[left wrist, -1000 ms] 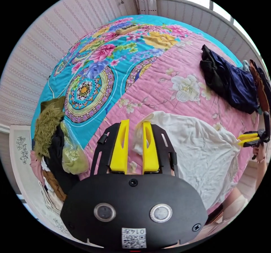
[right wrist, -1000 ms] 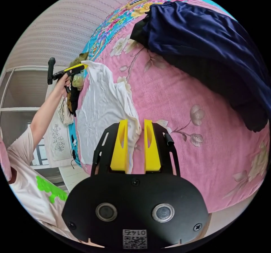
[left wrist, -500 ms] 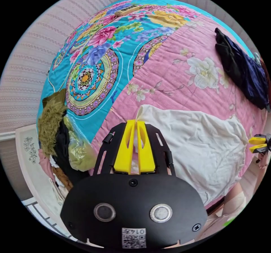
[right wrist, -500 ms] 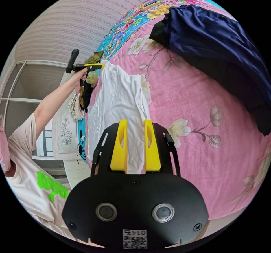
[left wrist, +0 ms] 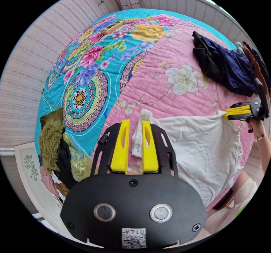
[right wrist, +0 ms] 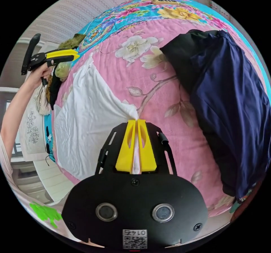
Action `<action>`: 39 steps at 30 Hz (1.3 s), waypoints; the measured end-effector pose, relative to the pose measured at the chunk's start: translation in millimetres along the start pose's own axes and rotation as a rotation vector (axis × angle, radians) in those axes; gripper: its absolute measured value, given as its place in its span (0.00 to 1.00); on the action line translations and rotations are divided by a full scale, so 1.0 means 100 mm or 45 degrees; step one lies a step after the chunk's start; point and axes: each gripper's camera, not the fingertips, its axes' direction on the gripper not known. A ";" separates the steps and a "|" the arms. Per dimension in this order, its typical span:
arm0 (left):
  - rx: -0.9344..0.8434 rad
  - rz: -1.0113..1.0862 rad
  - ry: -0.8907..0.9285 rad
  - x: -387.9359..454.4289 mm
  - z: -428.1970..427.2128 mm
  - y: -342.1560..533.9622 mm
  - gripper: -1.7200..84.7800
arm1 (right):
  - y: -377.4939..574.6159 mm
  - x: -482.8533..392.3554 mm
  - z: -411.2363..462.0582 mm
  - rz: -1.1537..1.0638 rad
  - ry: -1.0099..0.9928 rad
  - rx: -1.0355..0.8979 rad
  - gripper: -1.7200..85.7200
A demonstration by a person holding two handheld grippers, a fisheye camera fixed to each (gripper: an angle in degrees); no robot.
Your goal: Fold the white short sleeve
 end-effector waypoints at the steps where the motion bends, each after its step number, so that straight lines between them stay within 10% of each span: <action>1: 0.041 0.080 0.071 0.09 -0.07 0.01 0.10 | 0.06 0.04 -0.07 0.018 -0.016 0.048 0.05; 18: -0.206 0.802 0.244 1.63 0.29 -0.03 0.04 | 1.28 0.63 0.31 0.191 -0.238 0.053 0.06; 39: 0.229 0.366 0.415 1.08 -1.11 1.92 0.11 | 2.87 0.62 0.71 0.144 -0.462 0.048 0.13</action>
